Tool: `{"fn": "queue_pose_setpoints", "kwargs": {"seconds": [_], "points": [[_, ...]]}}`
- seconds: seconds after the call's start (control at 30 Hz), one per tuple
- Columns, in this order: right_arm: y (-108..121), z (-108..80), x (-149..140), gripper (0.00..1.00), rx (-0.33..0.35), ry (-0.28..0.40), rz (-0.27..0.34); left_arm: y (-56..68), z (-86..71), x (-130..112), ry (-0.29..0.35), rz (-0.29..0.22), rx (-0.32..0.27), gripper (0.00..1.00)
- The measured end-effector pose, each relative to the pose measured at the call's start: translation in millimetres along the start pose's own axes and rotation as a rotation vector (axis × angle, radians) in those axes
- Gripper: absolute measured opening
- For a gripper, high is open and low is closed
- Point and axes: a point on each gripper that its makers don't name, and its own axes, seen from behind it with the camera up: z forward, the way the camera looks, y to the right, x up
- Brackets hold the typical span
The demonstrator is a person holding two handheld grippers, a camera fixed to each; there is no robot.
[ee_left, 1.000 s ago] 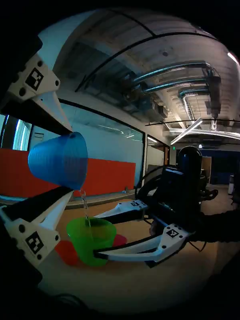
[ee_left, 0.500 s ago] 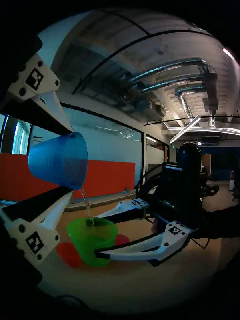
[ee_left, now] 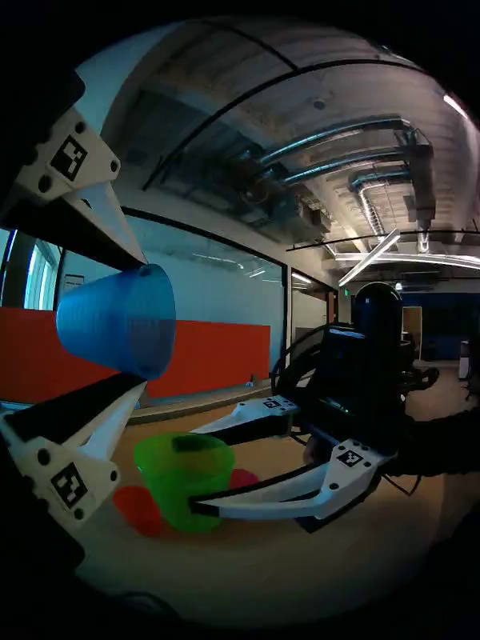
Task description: Pour water
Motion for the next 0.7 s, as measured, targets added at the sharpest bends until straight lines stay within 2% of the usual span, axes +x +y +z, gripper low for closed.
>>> {"fn": "queue_pose_setpoints", "kwargs": {"seconds": [0.17,0.27,0.7], "points": [[0,-0.4,1,0.91,-0.001,0.000,-0.001,0.5,1.0,-3,-0.004,-0.028,0.000,0.86],[1,-0.7,1,0.91,-0.001,-0.001,-0.001,0.0,1.4,-5,-0.010,-0.062,0.006,0.86],[2,-4.5,3,0.91,-0.006,0.004,-0.002,-2.1,1.0,-18,-0.029,-0.274,0.015,0.86]]}}
